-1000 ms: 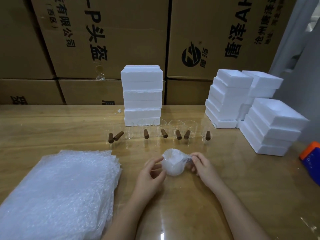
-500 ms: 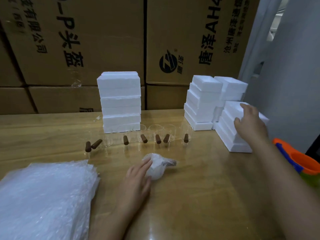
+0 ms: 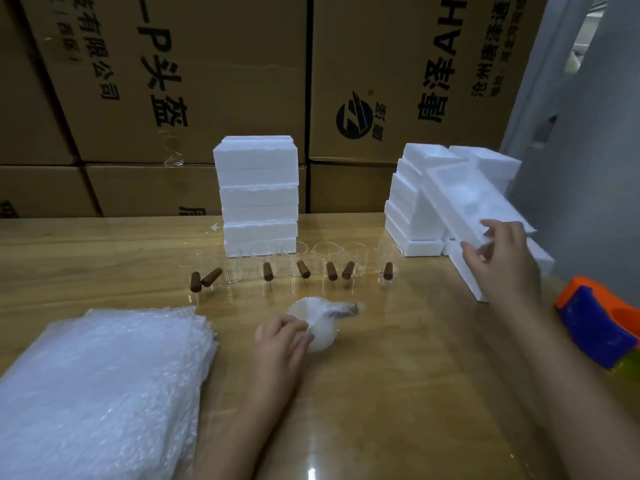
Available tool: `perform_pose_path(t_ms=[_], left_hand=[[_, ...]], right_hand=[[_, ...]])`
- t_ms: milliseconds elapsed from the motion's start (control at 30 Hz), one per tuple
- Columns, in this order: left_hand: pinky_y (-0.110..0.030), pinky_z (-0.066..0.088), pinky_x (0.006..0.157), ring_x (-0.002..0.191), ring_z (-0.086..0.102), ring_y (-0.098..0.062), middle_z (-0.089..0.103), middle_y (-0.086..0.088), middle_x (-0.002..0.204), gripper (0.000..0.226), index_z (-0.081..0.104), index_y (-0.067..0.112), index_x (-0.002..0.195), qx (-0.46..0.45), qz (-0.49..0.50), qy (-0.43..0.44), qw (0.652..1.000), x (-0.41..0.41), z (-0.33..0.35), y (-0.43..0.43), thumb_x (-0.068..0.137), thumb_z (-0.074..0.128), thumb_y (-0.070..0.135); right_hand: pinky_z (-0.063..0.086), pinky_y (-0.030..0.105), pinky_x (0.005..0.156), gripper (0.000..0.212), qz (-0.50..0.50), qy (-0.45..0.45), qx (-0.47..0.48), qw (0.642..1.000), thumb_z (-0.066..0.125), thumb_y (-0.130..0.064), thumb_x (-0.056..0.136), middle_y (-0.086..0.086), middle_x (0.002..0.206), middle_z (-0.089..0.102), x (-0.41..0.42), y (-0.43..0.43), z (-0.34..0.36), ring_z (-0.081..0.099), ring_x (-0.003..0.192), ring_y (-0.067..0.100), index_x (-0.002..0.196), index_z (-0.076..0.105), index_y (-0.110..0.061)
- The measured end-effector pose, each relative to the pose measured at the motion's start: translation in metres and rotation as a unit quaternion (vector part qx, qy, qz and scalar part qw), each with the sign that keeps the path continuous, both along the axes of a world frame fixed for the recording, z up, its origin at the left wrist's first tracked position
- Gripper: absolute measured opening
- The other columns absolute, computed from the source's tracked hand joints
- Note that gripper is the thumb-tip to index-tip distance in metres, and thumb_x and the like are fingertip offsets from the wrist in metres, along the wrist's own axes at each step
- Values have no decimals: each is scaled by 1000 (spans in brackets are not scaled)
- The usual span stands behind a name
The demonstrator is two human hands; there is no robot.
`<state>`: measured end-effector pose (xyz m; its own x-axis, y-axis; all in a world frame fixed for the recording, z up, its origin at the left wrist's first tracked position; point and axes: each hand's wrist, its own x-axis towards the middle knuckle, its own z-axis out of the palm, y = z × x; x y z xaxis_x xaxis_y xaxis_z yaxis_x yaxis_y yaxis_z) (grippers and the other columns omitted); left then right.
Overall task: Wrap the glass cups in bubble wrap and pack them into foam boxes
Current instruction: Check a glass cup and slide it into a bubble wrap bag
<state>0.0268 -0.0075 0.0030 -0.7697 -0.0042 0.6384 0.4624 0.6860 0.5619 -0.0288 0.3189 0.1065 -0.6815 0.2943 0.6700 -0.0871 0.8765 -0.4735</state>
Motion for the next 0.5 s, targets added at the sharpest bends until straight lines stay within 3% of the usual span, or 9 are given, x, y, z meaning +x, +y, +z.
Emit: perform_pose_path(t_ms=[100, 200, 333, 500], left_hand=[[-22, 50, 74, 90, 60, -10, 58, 13, 94, 8, 69, 20, 90, 193, -28, -5, 981, 7, 19, -5, 85, 66, 14], [-6, 45, 73, 89, 58, 6, 58, 5, 95, 8, 64, 28, 91, 320, -22, 56, 946, 13, 44, -10, 86, 59, 23], [-5, 41, 75, 89, 55, 6, 59, 2, 94, 8, 62, 30, 91, 323, -1, 85, 943, 11, 53, -19, 87, 58, 25], [-4, 40, 77, 90, 56, 6, 61, 6, 96, 7, 64, 35, 87, 300, -9, -14, 954, 11, 40, -14, 83, 60, 33]], right_hand=[[42, 34, 60, 19, 75, 11, 11, 997, 65, -21, 87, -4, 106, 50, 18, -36, -24, 56, 73, 17, 105, 60, -16], [40, 27, 63, 11, 182, -22, 48, 982, 66, -15, 87, -12, 97, 52, 34, -68, -53, 50, 78, 6, 96, 62, -17], [41, 21, 72, 10, 295, -112, 77, 946, 65, -14, 89, -11, 103, 56, 44, -89, -85, 55, 89, 10, 99, 65, -16], [42, 20, 80, 12, 327, -146, 90, 929, 65, -17, 88, -22, 103, 54, 49, -91, -94, 52, 99, 8, 99, 67, -20]])
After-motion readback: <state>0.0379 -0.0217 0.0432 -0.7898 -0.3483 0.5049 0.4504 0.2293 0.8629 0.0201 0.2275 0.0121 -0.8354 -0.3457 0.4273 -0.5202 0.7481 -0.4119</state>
